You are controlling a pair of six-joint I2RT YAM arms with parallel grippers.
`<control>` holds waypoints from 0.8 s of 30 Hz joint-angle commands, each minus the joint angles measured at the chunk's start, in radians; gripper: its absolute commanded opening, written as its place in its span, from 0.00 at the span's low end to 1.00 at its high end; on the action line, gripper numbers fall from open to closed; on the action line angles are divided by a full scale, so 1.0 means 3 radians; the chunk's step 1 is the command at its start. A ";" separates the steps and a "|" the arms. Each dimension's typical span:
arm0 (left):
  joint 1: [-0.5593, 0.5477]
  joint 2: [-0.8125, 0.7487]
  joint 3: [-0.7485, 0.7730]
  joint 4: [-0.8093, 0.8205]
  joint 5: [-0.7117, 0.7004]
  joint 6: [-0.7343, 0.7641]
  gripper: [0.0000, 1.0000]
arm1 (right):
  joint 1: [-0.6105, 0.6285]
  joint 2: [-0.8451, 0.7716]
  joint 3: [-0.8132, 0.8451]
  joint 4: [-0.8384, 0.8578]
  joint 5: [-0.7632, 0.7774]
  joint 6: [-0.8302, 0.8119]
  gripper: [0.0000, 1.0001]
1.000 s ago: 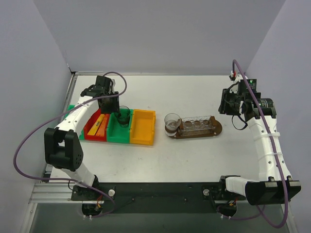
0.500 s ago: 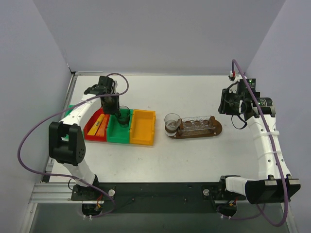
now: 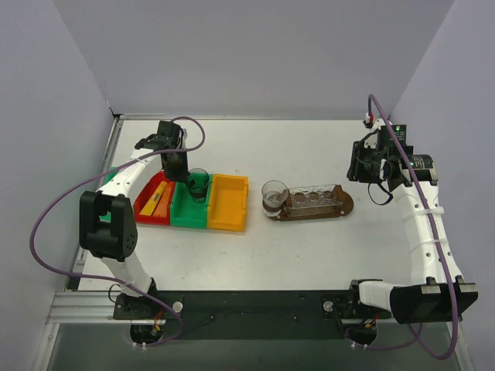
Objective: Prepare toiletry sets of a toothbrush and toothpaste on the tray
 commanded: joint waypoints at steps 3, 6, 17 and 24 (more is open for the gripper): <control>0.0005 -0.0136 0.0127 0.0009 0.0023 -0.0064 0.03 | -0.0017 -0.0024 0.0033 -0.0042 -0.0061 -0.0030 0.31; 0.0005 -0.0228 0.0106 0.0009 0.0033 -0.0121 0.00 | -0.0012 -0.0029 0.0033 -0.0047 -0.0081 -0.0030 0.31; 0.0010 -0.0719 0.0132 -0.0118 -0.0039 -0.0498 0.00 | -0.0001 -0.0151 -0.0059 -0.0047 -0.0112 0.0077 0.31; 0.0020 -0.0913 0.0152 -0.0303 0.0038 -0.0663 0.00 | 0.0019 -0.0177 0.0074 -0.0083 -0.0127 0.0134 0.33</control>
